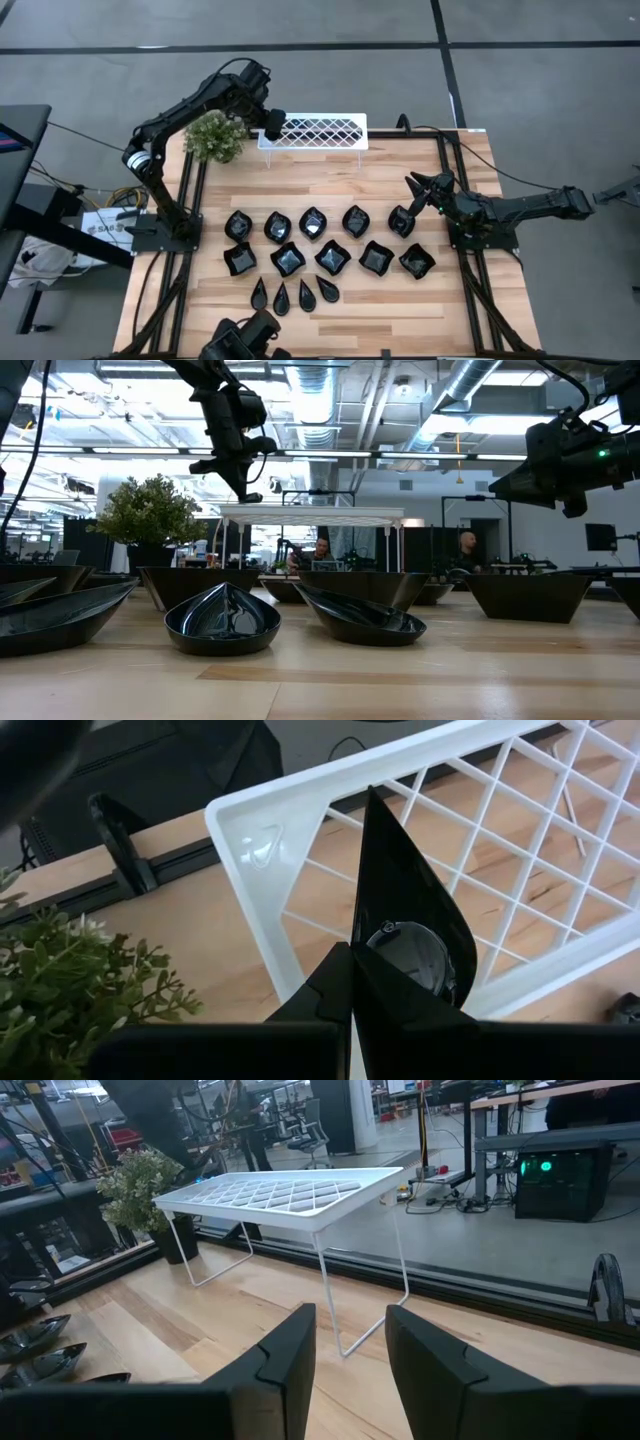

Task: Pick & Place Mini shaped plates
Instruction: Put the black drop shaped plate on the shelf

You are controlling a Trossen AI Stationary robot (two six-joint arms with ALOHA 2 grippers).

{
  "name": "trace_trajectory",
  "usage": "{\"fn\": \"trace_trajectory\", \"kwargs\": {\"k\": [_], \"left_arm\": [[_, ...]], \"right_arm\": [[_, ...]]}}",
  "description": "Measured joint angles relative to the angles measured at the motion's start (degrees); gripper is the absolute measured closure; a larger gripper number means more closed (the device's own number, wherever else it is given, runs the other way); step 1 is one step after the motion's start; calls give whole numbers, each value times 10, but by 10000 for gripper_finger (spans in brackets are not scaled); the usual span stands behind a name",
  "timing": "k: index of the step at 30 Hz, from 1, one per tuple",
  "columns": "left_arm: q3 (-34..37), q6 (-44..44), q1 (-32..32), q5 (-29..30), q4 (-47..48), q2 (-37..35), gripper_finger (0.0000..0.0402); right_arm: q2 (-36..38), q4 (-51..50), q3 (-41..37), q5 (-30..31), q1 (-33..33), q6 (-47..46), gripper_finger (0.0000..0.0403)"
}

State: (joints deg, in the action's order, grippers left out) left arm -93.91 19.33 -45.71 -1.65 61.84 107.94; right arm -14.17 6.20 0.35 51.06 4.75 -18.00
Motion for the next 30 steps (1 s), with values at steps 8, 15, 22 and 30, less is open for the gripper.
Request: {"fn": "trace_trajectory", "kwargs": {"k": [8, 15, 22, 30], "left_arm": [[0, 2, 4, -25, -2, 0, 398], [0, 2, 7, -17, -4, 0, 398], [2, 2, 8, -18, -9, 0, 398], [37, 5, 10, -18, -22, 1, 398]], "right_arm": [[0, 0, 0, 0, 0, 0, 284], [0, 0, 0, 0, 0, 0, 284], [0, 0, 0, 0, 0, 0, 284], [0, 1, 0, 0, 0, 0, 284]]}}
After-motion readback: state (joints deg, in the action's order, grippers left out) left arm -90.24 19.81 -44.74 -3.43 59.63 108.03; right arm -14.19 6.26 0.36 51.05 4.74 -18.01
